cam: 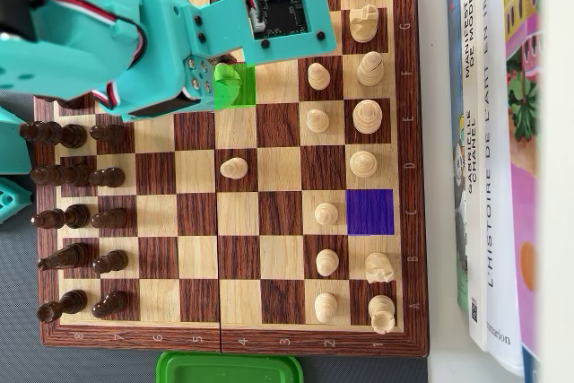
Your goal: Play chess
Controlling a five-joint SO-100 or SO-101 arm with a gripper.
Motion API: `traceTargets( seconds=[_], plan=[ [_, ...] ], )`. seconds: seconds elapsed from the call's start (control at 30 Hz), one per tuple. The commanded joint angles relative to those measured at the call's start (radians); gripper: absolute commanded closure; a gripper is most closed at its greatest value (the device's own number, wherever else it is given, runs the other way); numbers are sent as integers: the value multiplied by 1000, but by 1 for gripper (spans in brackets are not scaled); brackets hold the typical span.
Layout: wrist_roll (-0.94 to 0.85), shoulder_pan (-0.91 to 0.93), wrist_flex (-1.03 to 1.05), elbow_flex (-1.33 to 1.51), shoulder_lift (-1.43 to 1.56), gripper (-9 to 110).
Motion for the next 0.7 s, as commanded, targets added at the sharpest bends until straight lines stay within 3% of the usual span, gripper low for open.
traceTargets(
  seconds=[0.0, 0.67],
  plan=[
    [3, 2, -5, -15, 44, 94],
    [5, -6, -11, -17, 46, 86]
  ],
)
